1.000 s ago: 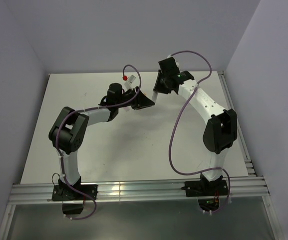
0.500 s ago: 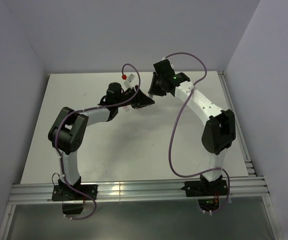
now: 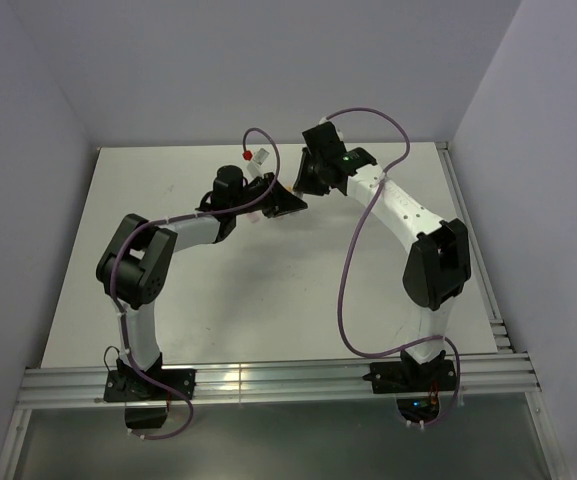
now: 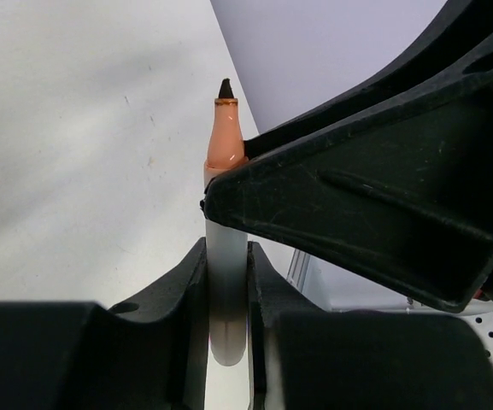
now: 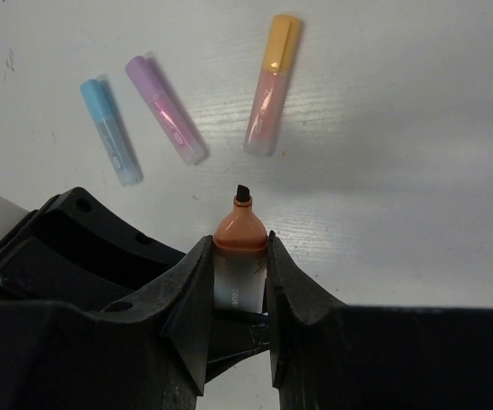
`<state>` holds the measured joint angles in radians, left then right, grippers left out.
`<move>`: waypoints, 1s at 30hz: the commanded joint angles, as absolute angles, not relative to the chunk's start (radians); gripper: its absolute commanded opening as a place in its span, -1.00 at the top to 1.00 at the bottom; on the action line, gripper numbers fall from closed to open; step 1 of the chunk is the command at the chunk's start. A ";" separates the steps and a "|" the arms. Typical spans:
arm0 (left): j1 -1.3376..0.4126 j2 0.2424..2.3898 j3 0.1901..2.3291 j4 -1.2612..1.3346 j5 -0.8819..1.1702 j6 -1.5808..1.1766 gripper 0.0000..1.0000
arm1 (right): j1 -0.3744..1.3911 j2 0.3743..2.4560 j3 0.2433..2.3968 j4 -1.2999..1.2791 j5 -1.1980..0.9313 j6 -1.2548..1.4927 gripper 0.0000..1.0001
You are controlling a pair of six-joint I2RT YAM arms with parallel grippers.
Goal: Insert the pens into the pen caps
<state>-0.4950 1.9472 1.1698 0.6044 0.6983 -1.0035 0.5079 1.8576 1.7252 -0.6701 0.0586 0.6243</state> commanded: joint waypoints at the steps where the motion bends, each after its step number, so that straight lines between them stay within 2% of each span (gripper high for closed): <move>1: -0.495 1.907 1.173 0.641 0.698 -0.994 0.99 | 0.512 1.852 1.726 -0.650 0.069 0.630 1.00; 7: -0.497 1.911 1.212 0.563 0.669 -0.973 0.99 | 0.512 1.848 1.730 -0.647 0.086 0.624 0.83; 13: -0.495 1.908 1.241 0.485 0.651 -0.951 0.99 | 0.511 1.850 1.772 -0.663 0.115 0.612 0.55; 25: -0.497 1.830 1.210 0.377 0.614 -0.907 0.99 | 0.382 1.818 1.838 -0.676 0.068 0.589 0.37; 30: -0.495 1.816 1.203 0.350 0.603 -0.904 0.99 | 0.325 1.806 1.844 -0.673 0.048 0.575 0.23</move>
<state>-0.5095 1.8736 1.2140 0.4419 0.6003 -0.9329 0.4347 1.8572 1.7863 -0.7090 -0.0895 0.6197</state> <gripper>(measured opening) 0.220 0.380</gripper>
